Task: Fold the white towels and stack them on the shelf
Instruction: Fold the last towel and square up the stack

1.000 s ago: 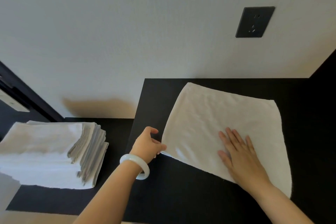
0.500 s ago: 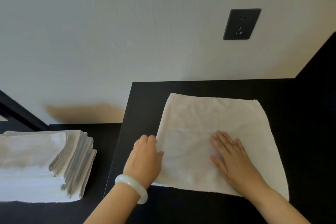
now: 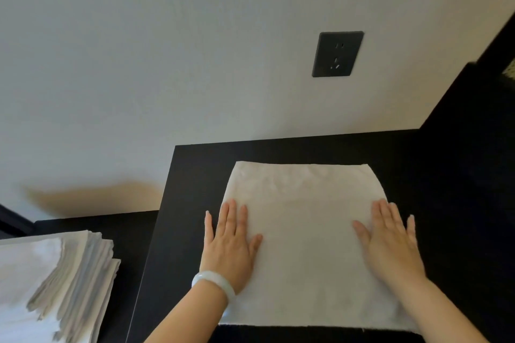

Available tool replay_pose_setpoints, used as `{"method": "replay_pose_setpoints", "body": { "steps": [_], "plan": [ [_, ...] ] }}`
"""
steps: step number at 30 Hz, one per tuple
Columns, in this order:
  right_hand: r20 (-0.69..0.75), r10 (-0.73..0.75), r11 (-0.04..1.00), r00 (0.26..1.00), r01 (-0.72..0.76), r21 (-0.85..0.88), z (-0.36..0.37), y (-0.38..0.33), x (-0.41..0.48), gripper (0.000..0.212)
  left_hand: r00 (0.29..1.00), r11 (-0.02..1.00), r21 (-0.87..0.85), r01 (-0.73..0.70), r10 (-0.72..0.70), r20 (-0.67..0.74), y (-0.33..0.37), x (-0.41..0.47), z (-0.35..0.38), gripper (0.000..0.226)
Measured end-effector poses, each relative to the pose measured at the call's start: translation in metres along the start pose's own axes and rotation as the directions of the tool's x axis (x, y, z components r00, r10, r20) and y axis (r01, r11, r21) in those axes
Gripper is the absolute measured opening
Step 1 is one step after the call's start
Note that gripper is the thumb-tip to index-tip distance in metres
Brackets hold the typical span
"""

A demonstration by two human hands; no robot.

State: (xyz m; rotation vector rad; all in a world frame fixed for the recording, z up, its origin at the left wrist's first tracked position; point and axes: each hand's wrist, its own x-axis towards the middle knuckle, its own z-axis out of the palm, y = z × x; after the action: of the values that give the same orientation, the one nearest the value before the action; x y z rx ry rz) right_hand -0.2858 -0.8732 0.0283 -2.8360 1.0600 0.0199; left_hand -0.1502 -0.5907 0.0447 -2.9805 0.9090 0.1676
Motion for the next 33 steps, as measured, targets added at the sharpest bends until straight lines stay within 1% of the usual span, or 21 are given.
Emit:
{"method": "replay_pose_setpoints", "body": {
  "steps": [1, 2, 4, 5, 7, 10, 12, 15, 16, 18, 19, 20, 22, 24, 25, 26, 27, 29, 30, 32, 33],
  "plan": [
    [-0.011, -0.039, 0.999, 0.999, 0.040, 0.030, -0.003, -0.012, 0.002, 0.079, 1.000, 1.000, -0.003, -0.016, 0.016, -0.016, 0.006, 0.006, -0.003, 0.078],
    [-0.014, -0.114, 0.992, 0.993, 0.115, 0.055, -0.005, -0.030, 0.004, 0.073, 0.998, 0.998, -0.025, -0.053, 0.052, -0.035, 0.013, 0.013, -0.007, 0.073],
    [-0.026, -0.303, 0.950, 0.953, 0.304, 0.072, -0.005, -0.071, 0.009, 0.063, 0.985, 0.983, -0.081, -0.165, 0.161, -0.056, 0.027, 0.034, -0.014, 0.063],
    [-0.032, -0.373, 0.924, 0.927, 0.374, 0.081, -0.003, -0.090, 0.013, 0.061, 0.976, 0.973, -0.087, -0.213, 0.210, -0.051, 0.033, 0.046, -0.017, 0.061],
    [-0.006, -0.431, 0.897, 0.903, 0.429, 0.104, 0.000, -0.119, 0.022, 0.058, 0.965, 0.962, -0.070, -0.263, 0.263, -0.015, 0.041, 0.069, -0.019, 0.059],
    [0.037, -0.449, 0.892, 0.893, 0.446, 0.077, 0.007, -0.125, 0.046, 0.057, 0.970, 0.969, -0.078, -0.235, 0.239, 0.045, 0.032, 0.095, -0.014, 0.059],
    [0.043, -0.389, 0.920, 0.920, 0.386, 0.070, 0.008, -0.103, 0.065, 0.060, 0.985, 0.985, -0.046, -0.164, 0.166, 0.036, 0.016, 0.104, -0.009, 0.062],
    [0.010, -0.149, 0.988, 0.989, 0.149, 0.052, 0.005, -0.042, 0.093, 0.070, 1.000, 0.998, -0.058, -0.017, 0.017, 0.005, -0.007, 0.109, -0.005, 0.070],
    [0.016, -0.082, 0.996, 0.996, 0.082, 0.029, 0.002, -0.023, 0.099, 0.072, 1.000, 0.998, -0.066, 0.019, -0.018, 0.010, -0.010, 0.109, -0.004, 0.071],
    [0.016, 0.003, 1.000, 1.000, -0.003, -0.026, -0.003, -0.003, 0.106, 0.075, 0.998, 0.996, -0.053, 0.070, -0.070, 0.004, -0.010, 0.108, -0.004, 0.073],
    [-0.026, 0.012, 0.998, 1.000, -0.013, -0.060, -0.005, -0.005, 0.106, 0.076, 0.997, 0.997, -0.027, 0.071, -0.072, -0.020, -0.005, 0.110, -0.006, 0.074],
    [-0.062, -0.016, 0.997, 0.998, 0.011, -0.080, -0.008, -0.012, 0.105, 0.076, 0.997, 0.999, 0.005, 0.050, -0.050, -0.051, 0.002, 0.113, -0.008, 0.075],
    [-0.095, -0.158, 0.987, 0.983, 0.155, -0.046, -0.008, -0.040, 0.103, 0.070, 0.994, 0.999, 0.014, -0.044, 0.046, -0.102, 0.019, 0.123, -0.009, 0.073],
    [-0.032, -0.310, 0.950, 0.950, 0.311, 0.033, -0.001, -0.064, 0.100, 0.067, 0.993, 0.993, -0.046, -0.106, 0.103, -0.065, 0.025, 0.132, -0.008, 0.068],
    [0.015, -0.330, 0.942, 0.944, 0.329, 0.060, 0.002, -0.069, 0.101, 0.066, 0.994, 0.993, -0.059, -0.105, 0.102, -0.039, 0.021, 0.136, -0.006, 0.068],
    [0.030, -0.317, 0.947, 0.948, 0.315, 0.063, 0.003, -0.065, 0.105, 0.066, 0.996, 0.995, -0.052, -0.090, 0.088, -0.034, 0.015, 0.139, -0.003, 0.068],
    [0.013, -0.276, 0.960, 0.961, 0.276, 0.043, 0.002, -0.057, 0.111, 0.067, 0.997, 0.997, -0.033, -0.070, 0.068, -0.042, 0.008, 0.139, -0.001, 0.070],
    [-0.014, -0.153, 0.988, 0.988, 0.153, -0.014, -0.004, -0.036, 0.122, 0.071, 0.998, 0.999, -0.030, -0.038, 0.037, -0.042, -0.004, 0.141, -0.001, 0.073],
    [-0.002, -0.092, 0.995, 0.996, 0.091, -0.029, -0.010, -0.029, 0.127, 0.072, 0.999, 0.999, -0.039, -0.025, 0.023, -0.034, -0.007, 0.144, -0.002, 0.073],
    [0.006, 0.009, 0.999, 1.000, -0.009, -0.038, -0.019, -0.026, 0.129, 0.074, 0.999, 0.999, -0.032, 0.029, -0.029, -0.013, -0.007, 0.148, -0.009, 0.070],
    [-0.024, 0.036, 0.999, 0.999, -0.037, -0.040, -0.023, -0.031, 0.126, 0.075, 0.998, 0.998, -0.019, 0.068, -0.068, -0.010, -0.005, 0.147, -0.014, 0.069]
  ]
}}
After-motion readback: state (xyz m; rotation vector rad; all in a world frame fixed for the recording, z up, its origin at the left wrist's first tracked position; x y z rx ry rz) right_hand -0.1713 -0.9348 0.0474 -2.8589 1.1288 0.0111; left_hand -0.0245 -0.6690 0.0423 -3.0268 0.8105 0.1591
